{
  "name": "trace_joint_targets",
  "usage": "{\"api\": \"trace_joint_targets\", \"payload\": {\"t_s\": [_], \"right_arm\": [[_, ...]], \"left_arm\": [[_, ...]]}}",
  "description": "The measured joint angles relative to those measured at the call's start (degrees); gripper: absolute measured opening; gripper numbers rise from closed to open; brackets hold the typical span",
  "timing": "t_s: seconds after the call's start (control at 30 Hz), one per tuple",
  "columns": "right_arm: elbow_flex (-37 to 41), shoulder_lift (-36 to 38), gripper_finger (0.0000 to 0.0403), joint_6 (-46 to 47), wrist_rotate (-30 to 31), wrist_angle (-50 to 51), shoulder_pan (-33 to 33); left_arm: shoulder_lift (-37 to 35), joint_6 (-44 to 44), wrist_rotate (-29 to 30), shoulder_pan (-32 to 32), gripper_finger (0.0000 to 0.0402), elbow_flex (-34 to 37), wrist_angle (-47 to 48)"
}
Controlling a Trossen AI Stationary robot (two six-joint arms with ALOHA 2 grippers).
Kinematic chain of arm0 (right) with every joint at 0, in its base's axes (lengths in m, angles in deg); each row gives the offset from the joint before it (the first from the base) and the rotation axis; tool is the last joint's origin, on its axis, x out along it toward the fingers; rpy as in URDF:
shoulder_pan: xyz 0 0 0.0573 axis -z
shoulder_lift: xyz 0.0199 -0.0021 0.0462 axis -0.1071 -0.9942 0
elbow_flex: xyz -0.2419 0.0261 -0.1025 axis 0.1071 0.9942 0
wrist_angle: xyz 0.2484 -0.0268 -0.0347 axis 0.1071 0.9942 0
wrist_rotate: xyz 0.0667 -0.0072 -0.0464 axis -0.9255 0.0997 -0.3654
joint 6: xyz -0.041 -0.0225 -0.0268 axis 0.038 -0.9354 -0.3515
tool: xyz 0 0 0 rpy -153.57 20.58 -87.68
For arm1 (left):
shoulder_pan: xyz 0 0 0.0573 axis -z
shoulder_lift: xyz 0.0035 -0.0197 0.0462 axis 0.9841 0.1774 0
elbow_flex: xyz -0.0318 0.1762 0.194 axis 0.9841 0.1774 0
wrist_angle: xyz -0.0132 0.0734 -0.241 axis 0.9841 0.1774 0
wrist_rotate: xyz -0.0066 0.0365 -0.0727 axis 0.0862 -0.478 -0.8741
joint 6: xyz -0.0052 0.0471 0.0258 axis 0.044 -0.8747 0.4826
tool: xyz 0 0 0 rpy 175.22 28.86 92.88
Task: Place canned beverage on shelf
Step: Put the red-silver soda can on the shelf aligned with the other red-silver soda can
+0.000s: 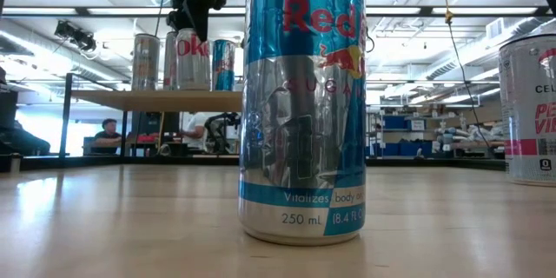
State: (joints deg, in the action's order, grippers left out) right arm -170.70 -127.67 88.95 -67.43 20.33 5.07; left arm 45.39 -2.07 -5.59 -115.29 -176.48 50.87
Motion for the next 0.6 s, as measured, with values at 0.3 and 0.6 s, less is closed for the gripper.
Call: {"api": "trace_joint_targets", "payload": {"t_s": [0.3, 0.6], "right_arm": [[0.0, 0.0, 0.0338, 0.0, 0.0, -7.2, 0.0], [0.0, 0.0, 0.0338, 0.0, 0.0, -18.8, 0.0]], "left_arm": [[0.0, -0.3, 0.0, 0.1, 0.0318, 0.0, -0.9], [0.0, 0.5, 0.0, 0.1, 0.0318, 0.0, -1.2]]}}
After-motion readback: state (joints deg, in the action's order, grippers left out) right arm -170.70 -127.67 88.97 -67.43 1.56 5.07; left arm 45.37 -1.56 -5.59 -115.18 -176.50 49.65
